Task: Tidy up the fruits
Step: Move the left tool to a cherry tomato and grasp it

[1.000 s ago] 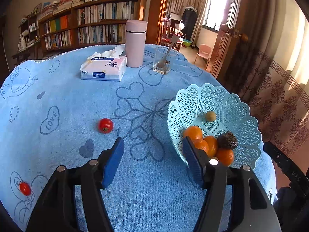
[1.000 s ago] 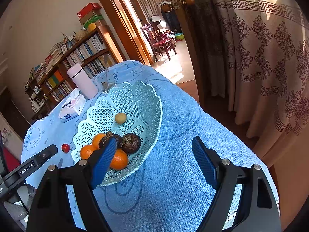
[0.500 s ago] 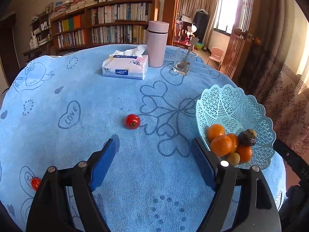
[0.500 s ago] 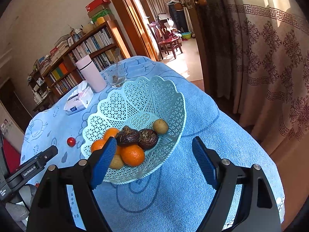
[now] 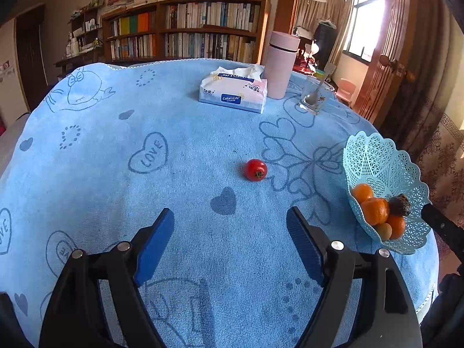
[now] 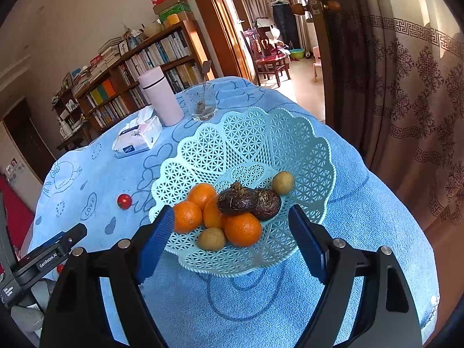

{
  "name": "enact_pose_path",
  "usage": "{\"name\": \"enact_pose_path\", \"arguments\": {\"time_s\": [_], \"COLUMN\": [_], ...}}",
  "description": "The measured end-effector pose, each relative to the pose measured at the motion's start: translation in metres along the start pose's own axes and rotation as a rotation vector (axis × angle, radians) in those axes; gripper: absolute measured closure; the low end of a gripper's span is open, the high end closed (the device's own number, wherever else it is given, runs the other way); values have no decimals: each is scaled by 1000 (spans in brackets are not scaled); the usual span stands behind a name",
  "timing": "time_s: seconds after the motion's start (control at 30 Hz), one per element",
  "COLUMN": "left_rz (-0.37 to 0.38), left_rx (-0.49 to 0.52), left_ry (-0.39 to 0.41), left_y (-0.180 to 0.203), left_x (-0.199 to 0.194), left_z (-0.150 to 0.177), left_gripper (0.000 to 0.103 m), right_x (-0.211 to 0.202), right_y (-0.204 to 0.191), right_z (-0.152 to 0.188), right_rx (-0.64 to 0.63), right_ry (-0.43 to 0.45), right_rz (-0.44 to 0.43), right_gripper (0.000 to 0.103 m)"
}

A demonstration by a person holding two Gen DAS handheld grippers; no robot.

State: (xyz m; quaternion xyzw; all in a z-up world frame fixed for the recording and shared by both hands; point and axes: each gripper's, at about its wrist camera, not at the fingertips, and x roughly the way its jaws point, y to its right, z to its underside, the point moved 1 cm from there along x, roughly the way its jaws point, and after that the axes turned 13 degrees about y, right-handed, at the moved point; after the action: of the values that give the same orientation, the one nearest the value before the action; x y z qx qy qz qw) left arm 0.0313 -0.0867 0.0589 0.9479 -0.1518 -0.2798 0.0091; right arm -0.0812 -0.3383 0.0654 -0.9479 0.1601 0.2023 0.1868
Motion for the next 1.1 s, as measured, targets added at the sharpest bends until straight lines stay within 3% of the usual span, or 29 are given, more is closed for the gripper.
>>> {"name": "enact_pose_path", "arguments": {"time_s": [0.53, 0.77, 0.87, 0.93, 1.03, 1.1], "left_rz": [-226, -280, -278, -279, -263, -253], "left_rx": [-122, -140, -144, -147, -156, -162], "left_ry": [-31, -46, -60, -68, -58, -53], "left_y": [-112, -137, -139, -140, -141, -141], "left_x": [-22, -23, -18, -16, -18, -19], "left_z": [36, 50, 54, 56, 56, 56], "left_gripper": [24, 24, 39, 57, 73, 76], "right_x": [17, 24, 27, 30, 37, 43], "right_y": [-59, -74, -81, -86, -95, -101], "right_z": [12, 17, 19, 20, 23, 22], "right_rx": [-102, -136, -156, -172, -197, -209], "right_ry": [-53, -74, -79, -82, -92, -100], "right_rz": [-97, -118, -125, -129, -142, -159], "right_gripper": [21, 21, 21, 21, 21, 21]}}
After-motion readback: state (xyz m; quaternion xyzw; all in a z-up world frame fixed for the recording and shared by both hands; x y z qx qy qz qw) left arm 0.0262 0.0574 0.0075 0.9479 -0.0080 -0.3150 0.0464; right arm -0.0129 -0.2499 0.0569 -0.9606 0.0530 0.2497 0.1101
